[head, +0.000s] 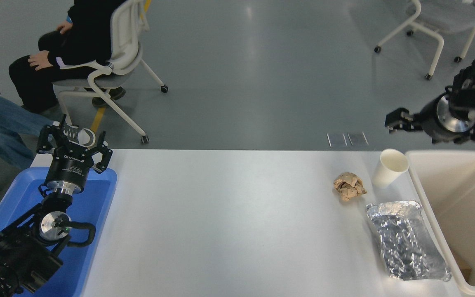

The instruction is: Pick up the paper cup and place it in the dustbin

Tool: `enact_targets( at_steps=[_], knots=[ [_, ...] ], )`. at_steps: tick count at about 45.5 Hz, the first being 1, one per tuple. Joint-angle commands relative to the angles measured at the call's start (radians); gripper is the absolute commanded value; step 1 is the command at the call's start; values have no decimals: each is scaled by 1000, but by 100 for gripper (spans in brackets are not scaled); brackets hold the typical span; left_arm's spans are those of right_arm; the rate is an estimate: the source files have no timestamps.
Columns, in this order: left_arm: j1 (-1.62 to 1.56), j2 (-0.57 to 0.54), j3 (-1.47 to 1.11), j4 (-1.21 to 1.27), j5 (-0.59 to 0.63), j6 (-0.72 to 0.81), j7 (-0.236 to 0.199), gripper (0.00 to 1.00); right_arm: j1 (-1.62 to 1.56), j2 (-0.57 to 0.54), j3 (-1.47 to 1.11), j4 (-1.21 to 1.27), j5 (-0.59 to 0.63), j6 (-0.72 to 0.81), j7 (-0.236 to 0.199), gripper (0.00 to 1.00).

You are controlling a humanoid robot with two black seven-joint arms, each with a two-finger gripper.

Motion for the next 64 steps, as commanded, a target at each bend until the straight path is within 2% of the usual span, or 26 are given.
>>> enact_targets(
  at_steps=[1,39,64],
  knots=[
    [0,0,0,1,0,0,0,99,-207,6,88,-152,9,-80,-2,100],
    [0,0,0,1,0,1,0,99,-581,93,344,-629,23,-84,-15,98],
    [0,0,0,-1,0,1,0,99,-635,95,393,-651,24,-151,-18,89]
  ],
)
